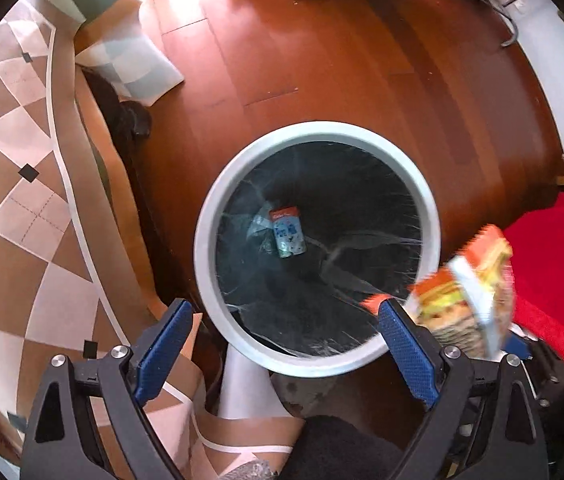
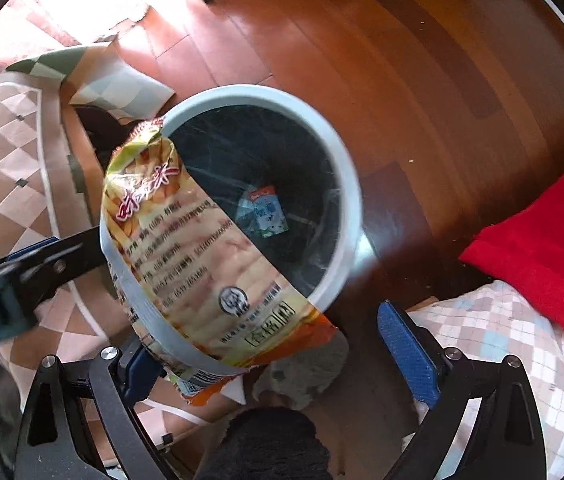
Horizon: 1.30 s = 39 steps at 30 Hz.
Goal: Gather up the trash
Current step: 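Open the left tool over the bin while the right tool drops the snack bag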
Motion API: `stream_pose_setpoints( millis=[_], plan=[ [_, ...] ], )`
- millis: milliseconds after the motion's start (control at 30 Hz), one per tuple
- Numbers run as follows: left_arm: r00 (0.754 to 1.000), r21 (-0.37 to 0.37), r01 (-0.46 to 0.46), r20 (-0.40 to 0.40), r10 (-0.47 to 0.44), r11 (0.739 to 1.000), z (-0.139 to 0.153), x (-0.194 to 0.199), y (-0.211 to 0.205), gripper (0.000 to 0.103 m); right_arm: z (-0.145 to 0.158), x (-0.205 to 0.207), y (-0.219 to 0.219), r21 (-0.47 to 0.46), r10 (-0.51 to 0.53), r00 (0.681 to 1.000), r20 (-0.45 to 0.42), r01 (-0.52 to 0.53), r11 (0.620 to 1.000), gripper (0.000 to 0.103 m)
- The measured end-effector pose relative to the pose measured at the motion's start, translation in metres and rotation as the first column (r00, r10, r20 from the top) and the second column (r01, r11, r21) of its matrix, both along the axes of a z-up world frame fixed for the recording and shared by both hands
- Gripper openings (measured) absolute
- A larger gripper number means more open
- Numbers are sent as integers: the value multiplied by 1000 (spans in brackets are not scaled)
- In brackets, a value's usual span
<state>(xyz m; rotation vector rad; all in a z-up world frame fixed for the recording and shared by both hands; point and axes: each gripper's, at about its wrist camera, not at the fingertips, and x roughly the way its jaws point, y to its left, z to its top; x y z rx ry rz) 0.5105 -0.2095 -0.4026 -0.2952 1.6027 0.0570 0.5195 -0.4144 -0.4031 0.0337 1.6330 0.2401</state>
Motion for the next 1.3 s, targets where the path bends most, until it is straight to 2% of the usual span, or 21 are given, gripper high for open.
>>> stream_pose_setpoints(
  millis=[167, 267, 300, 333, 367, 400, 500, 567, 633, 667, 833, 1067, 1200, 1300],
  plan=[
    [999, -3, -7, 42, 7, 1000, 9, -4, 3, 95, -4, 6, 1, 14, 20, 1000, 6, -20, 1000, 99],
    [999, 42, -11, 49, 8, 999, 11, -4, 7, 95, -3, 5, 10, 44, 37, 999, 4, -37, 998, 98],
    [999, 56, -18, 49, 15, 998, 10, -5, 10, 95, -3, 5, 11, 26, 39, 999, 6, -39, 999, 98],
    [999, 65, -23, 49, 20, 998, 11, -6, 13, 95, -3, 4, 14, 7, 48, 999, 12, -48, 999, 91],
    [998, 78, -29, 51, 26, 997, 12, -8, 15, 95, -3, 3, 16, -3, 59, 998, 15, -59, 998, 78],
    [998, 84, -33, 54, 28, 996, 13, -9, 17, 95, -6, 3, 18, -15, 62, 998, 16, -62, 998, 51],
    [998, 102, -28, 64, 22, 994, 17, -14, 20, 95, -19, 7, 21, -3, 54, 998, -14, -54, 999, 48],
    [998, 107, -26, 66, 19, 994, 18, -16, 22, 95, -27, 10, 26, 24, 60, 997, -43, -59, 998, 54],
    [997, 107, -29, 68, 22, 994, 19, -18, 23, 95, -34, 8, 31, 30, 75, 995, -71, -73, 997, 85],
    [997, 106, -31, 67, 24, 994, 19, -18, 24, 95, -35, 8, 33, 29, 87, 994, -67, -85, 996, 91],
    [998, 91, -28, 56, 23, 995, 13, -16, 21, 95, -36, 3, 43, 39, 126, 990, -58, -124, 992, 95],
    [998, 107, -25, 66, 18, 994, 15, -15, 20, 95, -31, 10, 31, 4, 79, 996, -31, -79, 997, 98],
    [996, 141, -14, 84, 3, 990, 23, -21, 21, 95, -17, 14, 26, -54, 63, 998, 24, -61, 997, 98],
    [992, 164, -19, 124, -2, 986, 44, -30, 24, 95, 6, 12, 24, -78, 60, 995, 76, -54, 995, 98]
  ],
)
